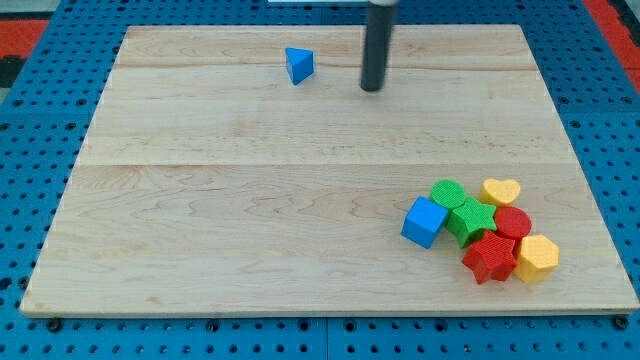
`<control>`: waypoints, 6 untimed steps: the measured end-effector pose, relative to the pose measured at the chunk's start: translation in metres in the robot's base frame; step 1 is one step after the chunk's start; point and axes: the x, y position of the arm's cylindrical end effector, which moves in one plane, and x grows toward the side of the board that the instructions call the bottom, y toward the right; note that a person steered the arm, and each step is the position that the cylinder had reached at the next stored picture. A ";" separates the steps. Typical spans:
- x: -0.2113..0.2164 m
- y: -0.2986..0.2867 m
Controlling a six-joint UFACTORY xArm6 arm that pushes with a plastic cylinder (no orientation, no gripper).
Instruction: Move the blue triangle closer to green star
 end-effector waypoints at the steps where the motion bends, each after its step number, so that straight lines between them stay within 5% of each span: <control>1: -0.059 -0.032; 2: -0.068 -0.122; 3: -0.023 -0.153; 4: 0.007 -0.105; 6: -0.063 -0.148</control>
